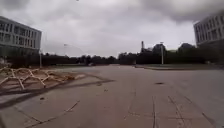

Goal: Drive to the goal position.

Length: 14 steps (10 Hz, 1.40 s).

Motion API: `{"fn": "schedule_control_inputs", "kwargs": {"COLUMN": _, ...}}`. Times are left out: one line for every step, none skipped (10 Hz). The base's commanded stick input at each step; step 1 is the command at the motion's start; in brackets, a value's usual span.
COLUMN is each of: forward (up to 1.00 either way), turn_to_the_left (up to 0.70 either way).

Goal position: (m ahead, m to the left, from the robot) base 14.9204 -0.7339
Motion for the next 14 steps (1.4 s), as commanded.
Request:
{"fn": "schedule_control_inputs", "kwargs": {"forward": 1.00, "turn_to_the_left": -0.02}}
{"fn": "schedule_control_inputs", "kwargs": {"forward": 1.00, "turn_to_the_left": -0.02}}
{"fn": "schedule_control_inputs", "kwargs": {"forward": 1.00, "turn_to_the_left": -0.02}}
{"fn": "schedule_control_inputs", "kwargs": {"forward": 1.00, "turn_to_the_left": -0.02}}
{"fn": "schedule_control_inputs", "kwargs": {"forward": 1.00, "turn_to_the_left": -0.01}}
{"fn": "schedule_control_inputs", "kwargs": {"forward": 1.00, "turn_to_the_left": -0.01}}
{"fn": "schedule_control_inputs", "kwargs": {"forward": 1.00, "turn_to_the_left": -0.01}}
{"fn": "schedule_control_inputs", "kwargs": {"forward": 1.00, "turn_to_the_left": -0.02}}
{"fn": "schedule_control_inputs", "kwargs": {"forward": 1.00, "turn_to_the_left": -0.01}}
{"fn": "schedule_control_inputs", "kwargs": {"forward": 1.00, "turn_to_the_left": 0.00}}
{"fn": "schedule_control_inputs", "kwargs": {"forward": 1.00, "turn_to_the_left": 0.00}}
{"fn": "schedule_control_inputs", "kwargs": {"forward": 1.00, "turn_to_the_left": 0.00}}
{"fn": "schedule_control_inputs", "kwargs": {"forward": 1.00, "turn_to_the_left": 0.00}}
{"fn": "schedule_control_inputs", "kwargs": {"forward": 1.00, "turn_to_the_left": 0.00}}
